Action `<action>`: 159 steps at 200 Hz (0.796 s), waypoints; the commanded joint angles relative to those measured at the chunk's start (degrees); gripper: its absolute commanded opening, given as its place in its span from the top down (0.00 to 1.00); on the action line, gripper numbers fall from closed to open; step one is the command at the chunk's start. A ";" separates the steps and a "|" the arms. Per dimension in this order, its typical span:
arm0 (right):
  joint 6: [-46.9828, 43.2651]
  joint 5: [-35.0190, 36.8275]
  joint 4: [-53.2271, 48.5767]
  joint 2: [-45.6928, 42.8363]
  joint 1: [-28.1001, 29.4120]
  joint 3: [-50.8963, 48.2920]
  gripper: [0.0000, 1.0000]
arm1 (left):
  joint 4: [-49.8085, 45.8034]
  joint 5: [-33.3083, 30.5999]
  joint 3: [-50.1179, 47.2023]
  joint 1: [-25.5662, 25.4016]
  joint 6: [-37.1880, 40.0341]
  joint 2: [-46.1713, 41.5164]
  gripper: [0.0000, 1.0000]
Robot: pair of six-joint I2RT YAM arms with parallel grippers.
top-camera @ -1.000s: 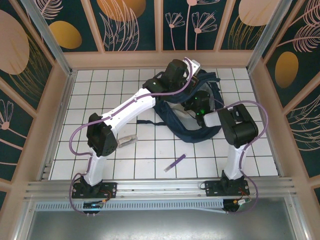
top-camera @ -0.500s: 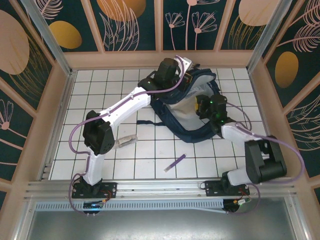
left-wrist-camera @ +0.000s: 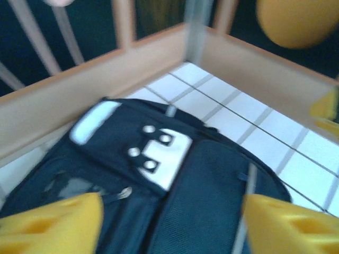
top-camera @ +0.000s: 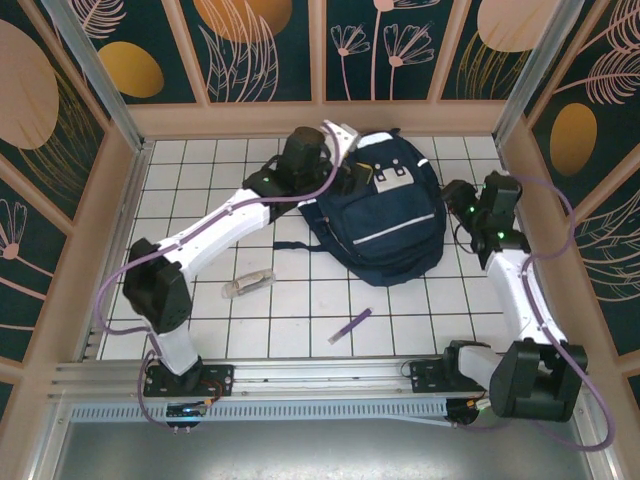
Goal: Pack books, pencil case, and school supplies into a backpack
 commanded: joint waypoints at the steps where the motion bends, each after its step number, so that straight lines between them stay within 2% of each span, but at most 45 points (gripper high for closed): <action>1: -10.21 -5.23 -6.56 5.92 1.09 5.21 0.55 | 1.25 -10.14 -3.87 3.99 -7.91 -0.50 0.01; 31: -7.88 -5.25 -6.42 11.53 4.76 4.61 0.55 | -5.53 5.25 4.06 11.12 -11.64 10.51 0.01; 48: -7.19 -4.11 -5.63 14.20 5.97 3.20 0.55 | -4.39 9.36 6.28 11.64 -7.53 15.78 0.01; 78: -7.80 -2.26 -3.59 18.72 6.77 1.59 0.57 | 2.28 8.49 3.84 11.61 -3.41 20.46 0.01; 113: -11.19 -0.42 -0.23 24.89 7.61 1.81 0.62 | 2.17 6.10 -1.03 10.96 0.47 22.59 0.05; 159: -12.59 -3.14 7.04 33.08 7.44 4.32 0.65 | -0.17 2.05 -14.44 10.20 -0.13 16.11 0.12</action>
